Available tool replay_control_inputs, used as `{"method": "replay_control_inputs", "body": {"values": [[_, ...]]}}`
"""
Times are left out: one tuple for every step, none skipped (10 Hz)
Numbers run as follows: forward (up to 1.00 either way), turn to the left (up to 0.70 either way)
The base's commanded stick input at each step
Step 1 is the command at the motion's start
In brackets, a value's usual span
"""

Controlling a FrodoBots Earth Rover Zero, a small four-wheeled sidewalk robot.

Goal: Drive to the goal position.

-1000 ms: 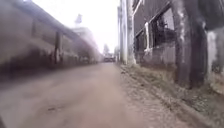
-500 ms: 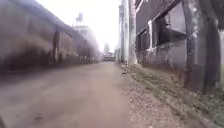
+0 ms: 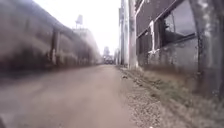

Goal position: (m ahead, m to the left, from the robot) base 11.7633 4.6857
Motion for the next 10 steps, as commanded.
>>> {"method": "replay_control_inputs", "body": {"values": [[0.50,0.01],[0.50,0.01],[0.50,0.01],[0.50,0.01],[0.50,0.01],[0.50,0.01],[0.50,0.01],[0.50,0.01],[0.50,0.01],[0.50,0.01]]}}
